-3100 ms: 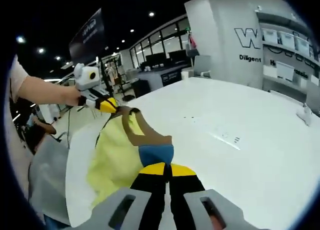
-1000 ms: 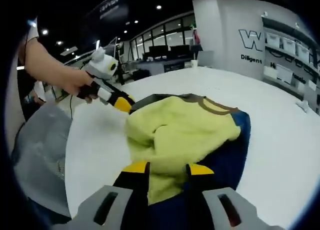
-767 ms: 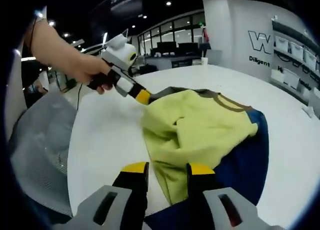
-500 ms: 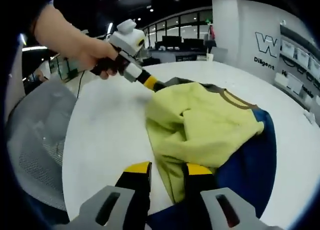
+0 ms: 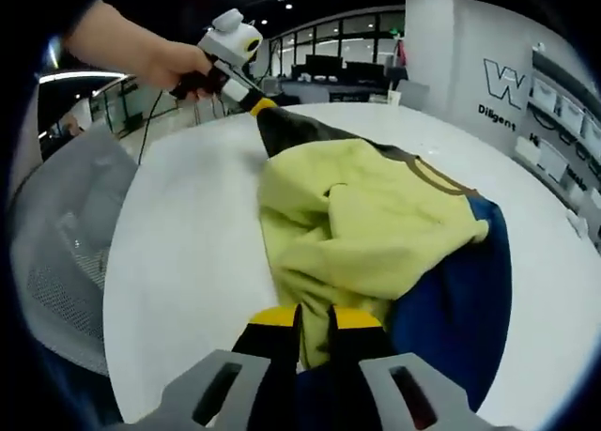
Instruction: Fold the garment on the visible template until the final outline fits inside the template.
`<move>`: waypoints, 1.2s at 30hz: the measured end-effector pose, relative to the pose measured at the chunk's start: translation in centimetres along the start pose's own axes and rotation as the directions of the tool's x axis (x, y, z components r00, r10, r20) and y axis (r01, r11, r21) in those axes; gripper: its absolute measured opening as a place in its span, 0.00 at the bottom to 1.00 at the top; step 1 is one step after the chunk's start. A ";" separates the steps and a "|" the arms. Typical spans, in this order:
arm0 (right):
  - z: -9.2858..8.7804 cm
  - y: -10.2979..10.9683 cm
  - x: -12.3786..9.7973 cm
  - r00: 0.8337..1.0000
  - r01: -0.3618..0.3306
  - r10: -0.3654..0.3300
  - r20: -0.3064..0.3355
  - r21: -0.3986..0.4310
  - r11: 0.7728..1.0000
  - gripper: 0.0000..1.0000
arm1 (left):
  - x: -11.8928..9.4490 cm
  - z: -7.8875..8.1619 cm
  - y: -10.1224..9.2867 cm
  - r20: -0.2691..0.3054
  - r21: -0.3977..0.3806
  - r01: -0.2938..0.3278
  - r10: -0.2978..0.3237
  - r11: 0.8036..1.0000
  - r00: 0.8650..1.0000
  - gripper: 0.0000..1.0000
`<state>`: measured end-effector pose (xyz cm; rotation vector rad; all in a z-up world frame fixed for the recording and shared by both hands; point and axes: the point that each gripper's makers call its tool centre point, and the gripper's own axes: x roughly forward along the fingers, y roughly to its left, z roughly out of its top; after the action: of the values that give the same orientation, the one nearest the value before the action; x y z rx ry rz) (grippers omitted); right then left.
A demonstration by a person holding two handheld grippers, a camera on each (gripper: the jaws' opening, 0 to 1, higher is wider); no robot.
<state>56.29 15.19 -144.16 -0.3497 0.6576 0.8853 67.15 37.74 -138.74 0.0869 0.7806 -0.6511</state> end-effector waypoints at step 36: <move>-2.3 0.1 -2.5 0.997 -0.057 0.059 -0.055 0.040 0.998 0.00 | -3.1 0.1 9.9 -0.077 0.099 -0.200 0.208 0.975 0.975 0.09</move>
<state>54.15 12.55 -144.22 -0.3226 0.7387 0.9198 71.31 47.25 -138.16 0.2771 0.8139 -0.4894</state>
